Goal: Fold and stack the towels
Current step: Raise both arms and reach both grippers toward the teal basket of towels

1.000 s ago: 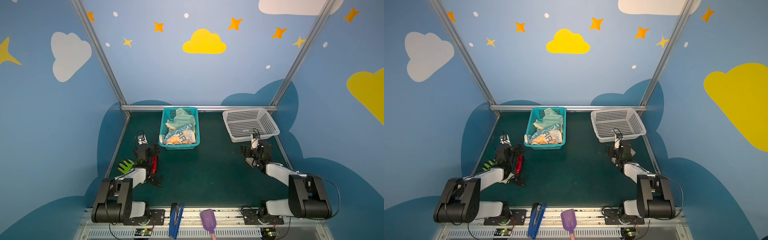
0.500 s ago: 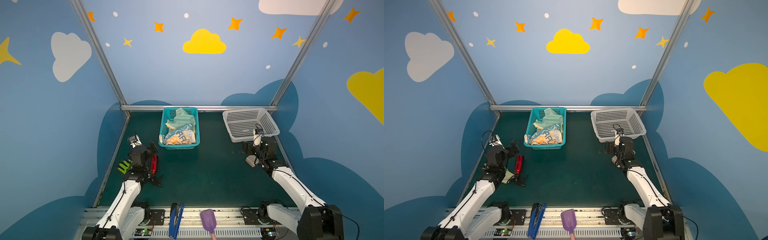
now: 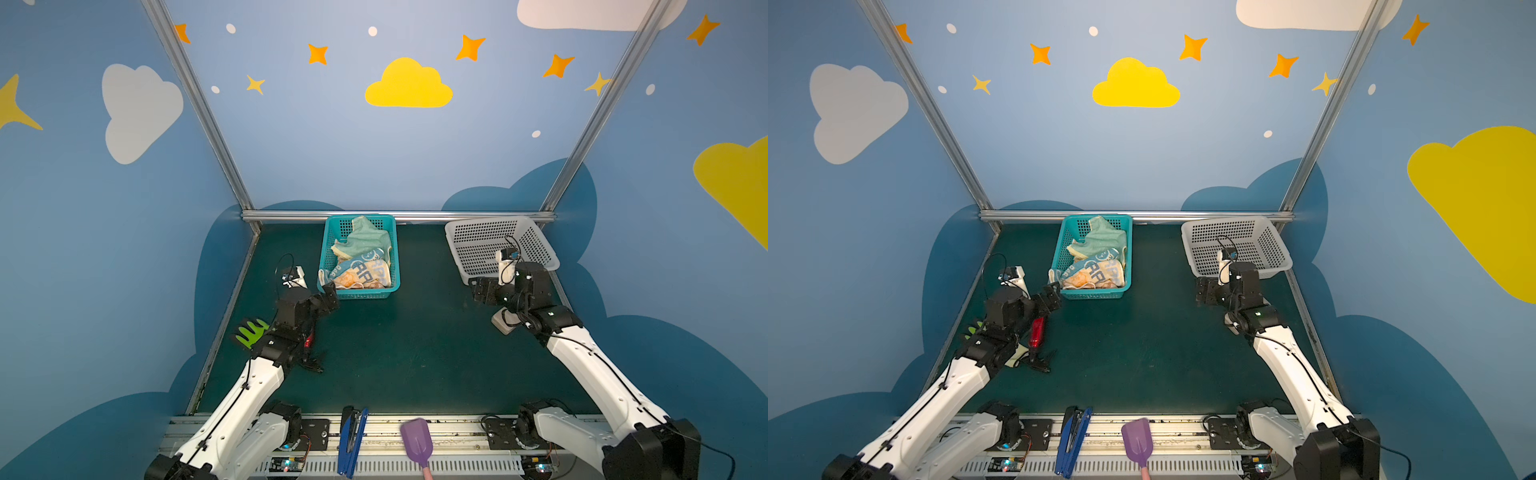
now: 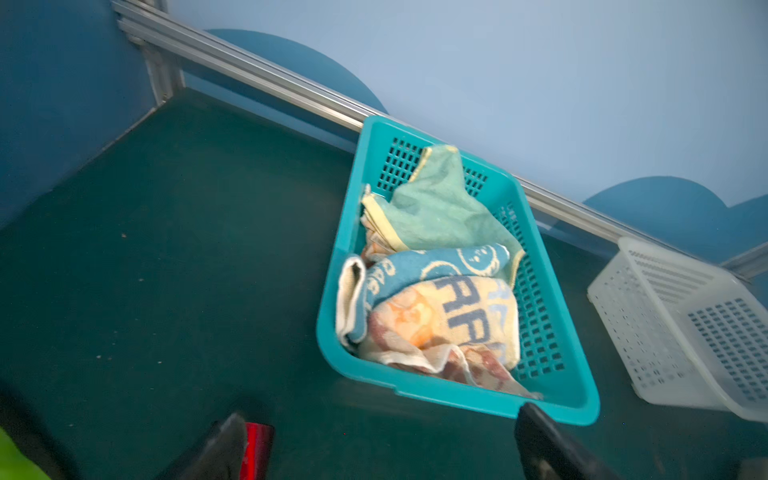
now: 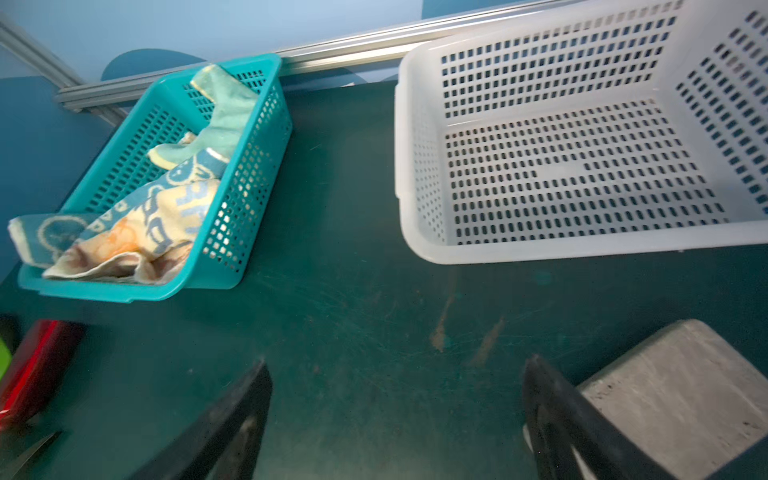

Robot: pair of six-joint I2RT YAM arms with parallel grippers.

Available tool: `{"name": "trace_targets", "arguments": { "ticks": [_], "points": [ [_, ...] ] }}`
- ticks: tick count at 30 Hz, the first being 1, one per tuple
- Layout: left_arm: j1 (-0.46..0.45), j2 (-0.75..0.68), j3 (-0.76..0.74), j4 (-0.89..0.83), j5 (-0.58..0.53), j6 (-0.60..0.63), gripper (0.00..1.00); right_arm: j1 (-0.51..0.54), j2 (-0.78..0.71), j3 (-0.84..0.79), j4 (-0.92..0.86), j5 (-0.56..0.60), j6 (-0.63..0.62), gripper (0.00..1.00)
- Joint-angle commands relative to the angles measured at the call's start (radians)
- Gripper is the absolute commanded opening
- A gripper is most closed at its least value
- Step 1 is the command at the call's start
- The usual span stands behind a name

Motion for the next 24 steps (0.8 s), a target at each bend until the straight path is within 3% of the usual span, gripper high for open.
{"name": "trace_targets", "arguments": {
  "ticks": [1,7,17,24],
  "points": [
    [-0.031,0.039,0.048,-0.061,0.057,-0.019,1.00,0.061,0.008,0.032,-0.079,0.033,0.017,0.90],
    [-0.081,0.096,0.107,-0.065,0.082,-0.018,1.00,0.149,0.043,0.068,-0.081,0.091,-0.007,0.90],
    [-0.140,0.264,0.257,-0.130,0.095,0.007,1.00,0.278,0.228,0.221,-0.147,0.195,-0.048,0.90],
    [-0.156,0.371,0.414,-0.201,0.083,0.025,1.00,0.314,0.300,0.248,-0.092,0.226,-0.026,0.90]
  ]
}}
